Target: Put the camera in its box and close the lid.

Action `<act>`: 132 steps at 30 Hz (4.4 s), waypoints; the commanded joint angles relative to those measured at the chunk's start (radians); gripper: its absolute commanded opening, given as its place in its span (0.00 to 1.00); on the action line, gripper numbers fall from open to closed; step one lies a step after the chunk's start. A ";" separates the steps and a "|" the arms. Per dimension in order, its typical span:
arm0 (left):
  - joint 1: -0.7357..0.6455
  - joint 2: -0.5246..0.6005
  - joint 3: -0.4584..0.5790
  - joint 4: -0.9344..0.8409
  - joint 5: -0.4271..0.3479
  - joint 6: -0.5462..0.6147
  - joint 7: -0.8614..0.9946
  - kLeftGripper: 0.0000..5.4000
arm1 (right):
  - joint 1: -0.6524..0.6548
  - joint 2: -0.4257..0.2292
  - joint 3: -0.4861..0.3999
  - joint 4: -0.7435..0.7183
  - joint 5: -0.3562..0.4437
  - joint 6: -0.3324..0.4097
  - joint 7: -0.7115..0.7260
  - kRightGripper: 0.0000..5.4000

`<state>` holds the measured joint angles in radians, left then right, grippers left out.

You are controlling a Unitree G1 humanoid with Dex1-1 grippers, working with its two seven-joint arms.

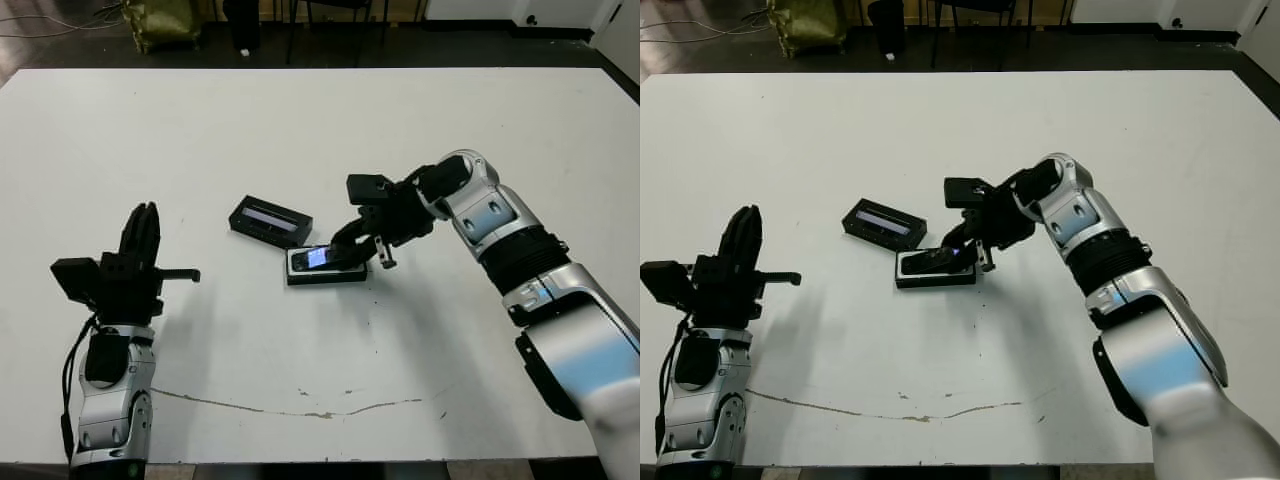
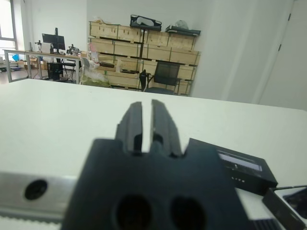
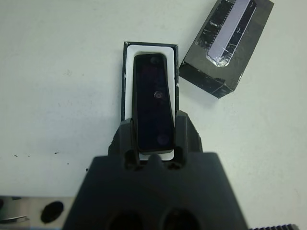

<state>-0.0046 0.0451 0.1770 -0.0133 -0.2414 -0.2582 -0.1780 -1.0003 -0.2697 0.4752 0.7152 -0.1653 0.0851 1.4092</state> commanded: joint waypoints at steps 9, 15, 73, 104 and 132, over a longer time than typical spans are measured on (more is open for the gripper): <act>0.018 0.004 -0.001 0.004 0.012 0.017 0.014 0.00 | 0.010 0.031 0.024 0.009 -0.015 -0.002 -0.001 0.04; 0.017 0.007 -0.003 0.011 0.008 0.009 0.005 0.00 | 0.001 0.024 0.036 0.024 -0.021 -0.013 0.023 0.04; 0.010 0.013 -0.004 0.006 0.007 0.024 0.002 0.00 | 0.516 -0.014 -0.310 -0.873 0.142 0.288 -0.715 0.21; 0.019 0.012 -0.010 0.007 0.017 0.016 0.003 0.00 | 0.747 0.049 -0.076 -0.831 -0.118 0.158 -1.007 0.00; 0.017 0.008 -0.007 0.015 0.008 -0.003 -0.005 0.00 | 0.844 -0.060 -0.127 -0.927 -0.108 0.234 -0.923 0.00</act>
<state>0.0006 0.0467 0.1677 -0.0071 -0.2359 -0.2717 -0.1865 -0.1859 -0.3032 0.3634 -0.2170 -0.2780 0.2873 0.4705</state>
